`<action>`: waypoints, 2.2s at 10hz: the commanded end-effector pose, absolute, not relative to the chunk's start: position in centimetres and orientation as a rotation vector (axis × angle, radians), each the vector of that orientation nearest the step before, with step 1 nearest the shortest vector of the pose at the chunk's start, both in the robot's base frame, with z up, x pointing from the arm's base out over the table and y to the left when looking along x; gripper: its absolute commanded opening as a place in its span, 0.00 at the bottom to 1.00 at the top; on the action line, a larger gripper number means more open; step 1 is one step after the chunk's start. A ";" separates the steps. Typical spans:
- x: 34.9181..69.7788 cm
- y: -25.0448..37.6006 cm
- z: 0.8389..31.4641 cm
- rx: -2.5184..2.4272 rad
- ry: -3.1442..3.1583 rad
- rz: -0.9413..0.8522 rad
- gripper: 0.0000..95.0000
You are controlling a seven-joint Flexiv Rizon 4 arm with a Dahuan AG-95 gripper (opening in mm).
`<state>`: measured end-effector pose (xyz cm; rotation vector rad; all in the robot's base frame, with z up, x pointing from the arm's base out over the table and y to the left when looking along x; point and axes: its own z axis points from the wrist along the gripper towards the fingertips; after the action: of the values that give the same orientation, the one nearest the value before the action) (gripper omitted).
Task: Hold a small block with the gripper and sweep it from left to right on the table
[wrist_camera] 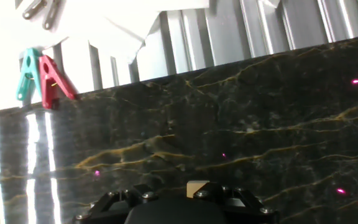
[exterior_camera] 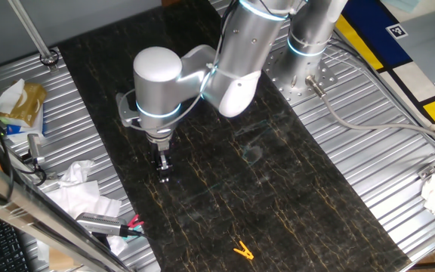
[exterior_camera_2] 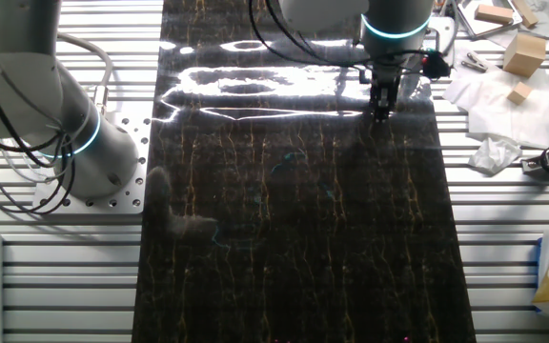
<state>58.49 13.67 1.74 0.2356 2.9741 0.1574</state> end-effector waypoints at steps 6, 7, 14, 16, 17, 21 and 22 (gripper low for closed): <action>58.8 16.1 1.4 0.284 2.968 0.148 0.60; 58.8 16.7 1.3 0.295 2.968 0.148 0.60; 58.9 20.0 1.5 0.349 2.963 0.142 0.60; 58.9 20.9 1.5 0.360 2.962 0.138 0.60; 58.9 21.2 1.5 0.364 2.961 0.136 0.60; 58.8 23.0 1.3 0.390 2.958 0.129 0.60; 58.8 23.2 1.2 0.390 2.958 0.129 0.60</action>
<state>58.77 23.49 1.21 0.3899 2.9591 0.1274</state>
